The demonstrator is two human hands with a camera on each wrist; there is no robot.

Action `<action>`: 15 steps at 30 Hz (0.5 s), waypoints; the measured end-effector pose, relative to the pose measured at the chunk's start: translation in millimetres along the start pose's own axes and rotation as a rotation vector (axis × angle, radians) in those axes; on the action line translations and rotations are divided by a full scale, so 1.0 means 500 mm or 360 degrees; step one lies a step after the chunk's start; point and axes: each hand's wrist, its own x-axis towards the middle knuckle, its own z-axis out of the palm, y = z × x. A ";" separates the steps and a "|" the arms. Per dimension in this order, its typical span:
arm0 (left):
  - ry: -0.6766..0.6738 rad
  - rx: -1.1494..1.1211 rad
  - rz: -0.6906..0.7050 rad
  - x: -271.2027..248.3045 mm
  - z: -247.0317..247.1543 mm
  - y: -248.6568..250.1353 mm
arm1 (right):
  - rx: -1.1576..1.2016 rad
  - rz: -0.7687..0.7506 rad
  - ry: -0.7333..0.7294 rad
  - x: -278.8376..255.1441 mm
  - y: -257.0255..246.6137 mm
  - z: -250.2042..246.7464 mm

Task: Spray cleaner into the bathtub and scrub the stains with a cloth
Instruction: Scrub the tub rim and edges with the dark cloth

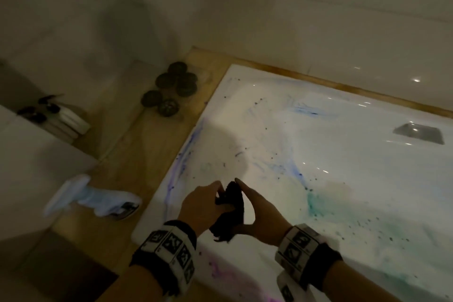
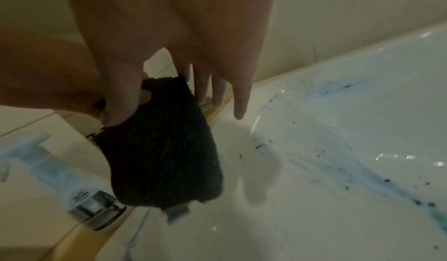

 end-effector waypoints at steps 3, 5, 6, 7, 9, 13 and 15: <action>0.0261 0.0390 0.0128 0.018 -0.020 -0.031 | 0.0056 -0.0048 -0.0043 0.054 -0.015 0.007; 0.0308 0.0205 0.0202 0.038 -0.028 -0.050 | 0.0146 -0.0074 -0.0033 0.089 -0.018 0.002; 0.0240 -0.0039 0.0209 0.046 -0.029 -0.059 | 0.0198 -0.0076 -0.0014 0.106 -0.015 -0.001; 0.0161 -0.0244 0.0206 0.052 -0.031 -0.064 | 0.0228 -0.0072 0.0015 0.122 -0.009 -0.007; 0.0080 -0.0493 0.0204 0.074 -0.038 -0.075 | 0.0218 -0.0056 0.0026 0.153 -0.002 -0.023; 0.0176 -0.0882 0.0181 0.121 -0.063 -0.094 | 0.0348 -0.0018 -0.0125 0.196 -0.011 -0.040; 0.0155 -0.1032 0.0153 0.150 -0.064 -0.107 | 0.0426 -0.0016 -0.0102 0.228 -0.001 -0.039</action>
